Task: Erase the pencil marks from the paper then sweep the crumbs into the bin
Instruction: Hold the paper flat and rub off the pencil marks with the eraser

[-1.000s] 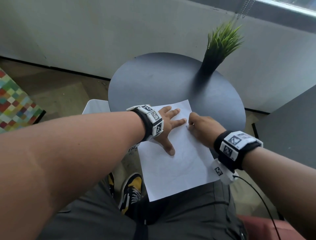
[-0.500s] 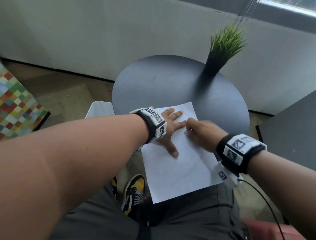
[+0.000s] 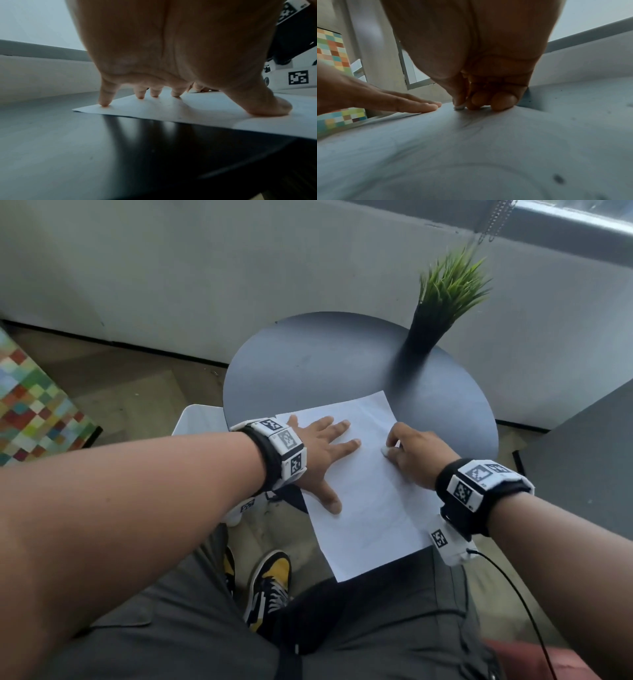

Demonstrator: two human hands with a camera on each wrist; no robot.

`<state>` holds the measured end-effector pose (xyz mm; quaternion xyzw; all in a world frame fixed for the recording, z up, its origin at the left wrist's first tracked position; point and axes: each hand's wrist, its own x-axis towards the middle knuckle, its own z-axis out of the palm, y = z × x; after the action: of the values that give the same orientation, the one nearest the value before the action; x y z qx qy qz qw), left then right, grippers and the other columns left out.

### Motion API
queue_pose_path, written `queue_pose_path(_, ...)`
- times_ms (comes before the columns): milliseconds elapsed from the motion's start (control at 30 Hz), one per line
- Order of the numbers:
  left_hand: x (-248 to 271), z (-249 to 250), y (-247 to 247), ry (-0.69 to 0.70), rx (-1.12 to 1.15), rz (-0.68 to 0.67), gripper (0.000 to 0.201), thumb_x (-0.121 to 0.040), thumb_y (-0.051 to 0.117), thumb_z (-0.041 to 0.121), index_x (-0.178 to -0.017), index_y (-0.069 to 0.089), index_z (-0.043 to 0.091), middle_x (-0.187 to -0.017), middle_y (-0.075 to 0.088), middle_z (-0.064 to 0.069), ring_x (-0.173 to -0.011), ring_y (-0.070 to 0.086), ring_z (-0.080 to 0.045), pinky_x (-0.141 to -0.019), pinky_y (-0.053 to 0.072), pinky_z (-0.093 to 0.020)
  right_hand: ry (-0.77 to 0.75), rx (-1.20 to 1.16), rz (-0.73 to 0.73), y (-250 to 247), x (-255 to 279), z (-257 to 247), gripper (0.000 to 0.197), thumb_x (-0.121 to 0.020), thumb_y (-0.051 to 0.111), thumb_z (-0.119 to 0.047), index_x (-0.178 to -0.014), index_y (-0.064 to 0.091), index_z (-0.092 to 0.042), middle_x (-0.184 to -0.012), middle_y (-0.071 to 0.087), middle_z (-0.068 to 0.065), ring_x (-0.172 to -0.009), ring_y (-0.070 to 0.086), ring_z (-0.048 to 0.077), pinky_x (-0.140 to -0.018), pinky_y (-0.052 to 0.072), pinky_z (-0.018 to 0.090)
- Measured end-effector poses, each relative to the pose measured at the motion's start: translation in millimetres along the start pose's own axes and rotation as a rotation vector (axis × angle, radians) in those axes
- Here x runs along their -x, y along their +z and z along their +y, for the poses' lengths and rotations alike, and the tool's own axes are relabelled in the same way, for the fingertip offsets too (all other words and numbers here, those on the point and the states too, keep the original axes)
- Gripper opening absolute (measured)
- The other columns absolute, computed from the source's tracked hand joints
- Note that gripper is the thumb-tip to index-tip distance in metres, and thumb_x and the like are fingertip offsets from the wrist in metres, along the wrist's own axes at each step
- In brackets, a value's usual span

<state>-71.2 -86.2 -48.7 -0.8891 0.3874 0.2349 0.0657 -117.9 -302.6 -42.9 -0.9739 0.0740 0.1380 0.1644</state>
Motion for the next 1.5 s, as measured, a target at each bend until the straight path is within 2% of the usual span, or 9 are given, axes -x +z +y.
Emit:
queue_pose_path(267, -1, 1, 2, 0.002, 0.0, -0.007, 0.13, -0.058, 0.062, 0.088, -0.153, -0.013, 0.04, -0.162, -0.025, 0.003, -0.149, -0.02, -0.023, -0.114, 0.004, -0.068, -0.442, 0.175, -0.173, 22, 47, -44, 0.011, -0.094, 0.047, -0.024, -0.098, 0.051, -0.015, -0.088, 0.063, 0.007, -0.082, 0.055, 0.029, -0.072, 0.046, 0.038)
queue_pose_path(433, -5, 4, 4, -0.015, 0.012, 0.011, 0.131, -0.055, 0.061, 0.09, -0.152, -0.013, 0.043, -0.162, -0.023, 0.004, -0.15, -0.018, -0.024, -0.112, 0.005, -0.07, -0.063, 0.147, -0.007, 1, 13, -13, 0.009, -0.09, 0.046, -0.028, -0.093, 0.044, -0.02, -0.09, 0.058, 0.01, -0.08, 0.054, 0.033, -0.068, 0.047, 0.037)
queue_pose_path(600, -4, 2, 5, -0.015, 0.004, 0.005, 0.132, -0.054, 0.061, 0.091, -0.152, -0.013, 0.043, -0.162, -0.024, 0.002, -0.15, -0.018, -0.026, -0.111, 0.006, -0.073, -0.388, 0.211, -0.194, 26, 53, -50, 0.01, -0.096, 0.043, -0.024, -0.1, 0.044, -0.015, -0.088, 0.059, 0.008, -0.082, 0.052, 0.031, -0.069, 0.043, 0.038)
queue_pose_path(767, -5, 6, 2, -0.023, 0.006, -0.013, 0.128, -0.053, 0.064, 0.089, -0.148, -0.013, 0.052, -0.162, -0.023, 0.002, -0.149, -0.018, -0.028, -0.109, 0.008, -0.074, -0.061, 0.114, -0.01, 6, 18, -20, 0.013, -0.093, 0.048, -0.028, -0.1, 0.047, -0.017, -0.088, 0.056, 0.01, -0.081, 0.053, 0.032, -0.067, 0.045, 0.035)
queue_pose_path(967, -2, 6, 4, -0.001, 0.006, -0.009, 0.123, -0.055, 0.064, 0.087, -0.147, -0.011, 0.056, -0.162, -0.023, -0.001, -0.149, -0.019, -0.03, -0.108, 0.007, -0.076, -0.344, 0.255, -0.146, 23, 44, -38, 0.02, -0.096, 0.042, -0.024, -0.113, 0.041, -0.014, -0.096, 0.058, 0.008, -0.083, 0.051, 0.029, -0.067, 0.04, 0.035)
queue_pose_path(1167, 0, 8, 1, -0.033, 0.008, -0.03, 0.122, -0.054, 0.061, 0.09, -0.146, -0.012, 0.057, -0.161, -0.026, 0.001, -0.149, -0.02, -0.029, -0.109, 0.006, -0.075, 0.043, 0.047, -0.004, -4, 7, 9, 0.013, -0.091, 0.05, -0.034, -0.09, 0.048, -0.021, -0.088, 0.061, 0.009, -0.081, 0.056, 0.03, -0.068, 0.048, 0.036)
queue_pose_path(1267, 1, 15, -5, -0.062, 0.022, 0.01, 0.115, -0.055, 0.051, 0.095, -0.148, -0.002, 0.056, -0.164, -0.011, -0.001, -0.15, -0.006, -0.032, -0.11, 0.012, -0.071, 0.044, 0.026, 0.006, 3, 6, 10, 0.011, -0.092, 0.046, -0.031, -0.089, 0.045, -0.021, -0.087, 0.061, 0.009, -0.08, 0.056, 0.031, -0.071, 0.05, 0.039)
queue_pose_path(1367, -2, 25, -6, -0.086, -0.009, 0.092, 0.116, -0.053, 0.05, 0.096, -0.15, 0.002, 0.053, -0.157, 0.014, -0.004, -0.139, 0.02, -0.034, -0.099, 0.034, -0.062, 0.049, 0.037, 0.007, 3, 11, 6, 0.011, -0.091, 0.046, -0.032, -0.091, 0.045, -0.021, -0.09, 0.061, 0.008, -0.082, 0.057, 0.031, -0.074, 0.051, 0.04)
queue_pose_path(1500, -2, 31, -4, -0.106, -0.008, 0.076, 0.126, -0.049, 0.061, 0.091, -0.15, -0.003, 0.051, -0.161, -0.003, -0.002, -0.138, 0.016, -0.038, -0.096, 0.04, -0.061, -0.135, 0.127, 0.0, 16, 33, -19, 0.016, -0.091, 0.047, -0.033, -0.102, 0.048, -0.02, -0.095, 0.06, 0.003, -0.088, 0.056, 0.029, -0.072, 0.047, 0.036)
